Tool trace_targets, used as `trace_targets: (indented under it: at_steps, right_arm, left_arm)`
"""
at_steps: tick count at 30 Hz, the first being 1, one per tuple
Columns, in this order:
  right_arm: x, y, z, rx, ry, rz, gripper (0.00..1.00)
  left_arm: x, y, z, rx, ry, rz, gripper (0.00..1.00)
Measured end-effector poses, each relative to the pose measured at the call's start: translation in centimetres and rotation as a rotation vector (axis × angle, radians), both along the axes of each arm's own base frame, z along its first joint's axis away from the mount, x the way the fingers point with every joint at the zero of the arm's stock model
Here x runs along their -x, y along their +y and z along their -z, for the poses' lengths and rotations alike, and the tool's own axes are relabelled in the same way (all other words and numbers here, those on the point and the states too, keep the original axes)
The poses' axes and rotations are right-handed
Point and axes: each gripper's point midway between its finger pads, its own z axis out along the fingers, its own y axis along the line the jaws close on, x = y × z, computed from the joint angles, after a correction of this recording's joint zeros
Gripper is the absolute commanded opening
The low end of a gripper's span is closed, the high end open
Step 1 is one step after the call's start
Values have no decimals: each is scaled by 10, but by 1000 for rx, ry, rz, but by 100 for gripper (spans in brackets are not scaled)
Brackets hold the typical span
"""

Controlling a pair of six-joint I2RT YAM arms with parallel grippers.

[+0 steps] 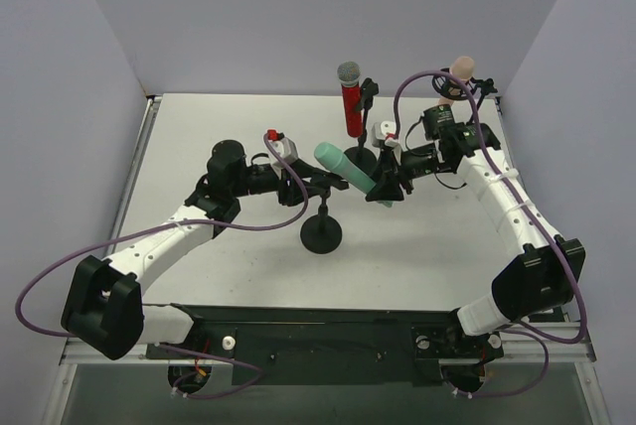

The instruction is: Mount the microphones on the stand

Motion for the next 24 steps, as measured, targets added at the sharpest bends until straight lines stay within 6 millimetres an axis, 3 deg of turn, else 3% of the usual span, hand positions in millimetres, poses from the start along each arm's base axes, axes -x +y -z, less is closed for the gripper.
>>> trace_targets:
  at_steps: [1,5,15,17,20,23,24]
  right_arm:
    - [0,1,0,-1,3,0,0]
    - [-3,-2,-1,-3,9,12,0]
    - [-6,-7,-1,-4,16,35,0]
    - [-6,-6,-1,-6,18,35,0]
    - [-6,-6,-1,-7,20,35,0]
    - [-6,-6,-2,-9,21,34,0]
    - [-5,-6,-2,-9,21,34,0]
  left_arm:
    - [0,0,0,1,0,-2,62]
    - [2,2,-1,11,9,-6,77]
    - [3,1,-15,47,-23,-5,82]
    - [3,1,-15,47,-23,-5,76]
    - [3,0,-15,50,-14,-4,45]
    - [3,0,-14,52,-1,-3,27]
    - [3,0,-14,52,3,-3,16]
